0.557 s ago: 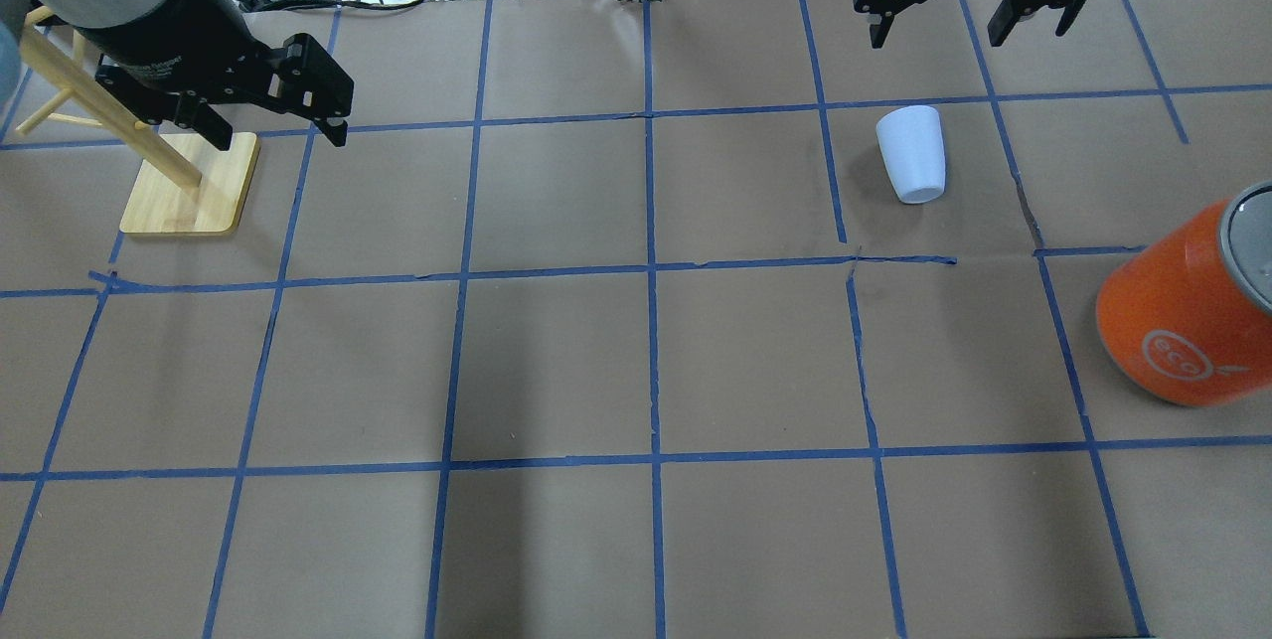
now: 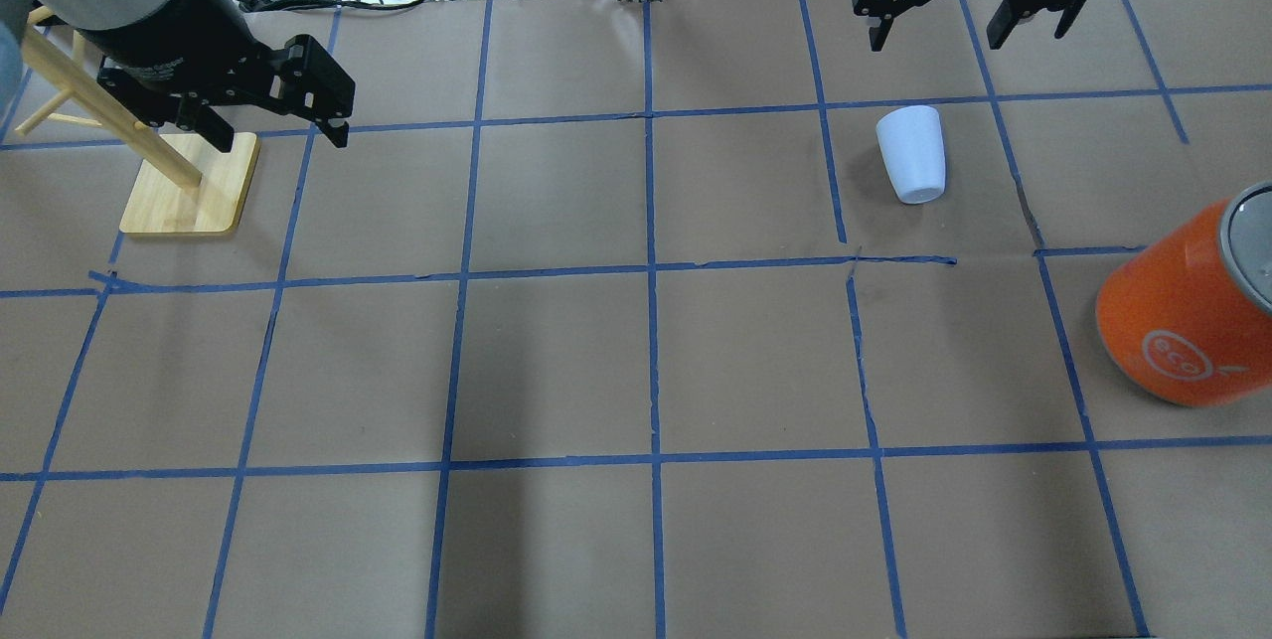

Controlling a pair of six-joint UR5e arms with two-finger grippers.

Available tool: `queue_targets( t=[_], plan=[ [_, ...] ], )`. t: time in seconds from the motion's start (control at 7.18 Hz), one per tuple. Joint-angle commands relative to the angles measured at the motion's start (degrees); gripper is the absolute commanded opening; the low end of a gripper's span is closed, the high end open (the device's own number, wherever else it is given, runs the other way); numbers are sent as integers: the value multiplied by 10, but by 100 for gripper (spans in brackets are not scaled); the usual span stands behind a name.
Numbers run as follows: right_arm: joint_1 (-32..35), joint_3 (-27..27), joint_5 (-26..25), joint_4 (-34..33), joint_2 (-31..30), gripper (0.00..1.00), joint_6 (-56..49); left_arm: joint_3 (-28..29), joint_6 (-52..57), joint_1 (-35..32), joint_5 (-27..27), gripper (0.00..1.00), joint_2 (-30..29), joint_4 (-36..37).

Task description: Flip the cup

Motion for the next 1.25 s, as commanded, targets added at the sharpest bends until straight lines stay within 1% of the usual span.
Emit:
queue_targets(
  t=[0.0,0.7,0.84,1.11],
  plan=[
    [0,0,-2,1,0,100,0,-2,-2,0,-1,100,0,0],
    [-1,0,-2,3,1,100,-1,-3,-3,0,-1,100,-1,1],
    [-6,-1,6,-5,7,100,-3,-3,-4,0,-2,100,-1,1],
    [-47,-1,6,-10,36,100,-18,-3,-4,0,-2,100,-1,1]
  ],
)
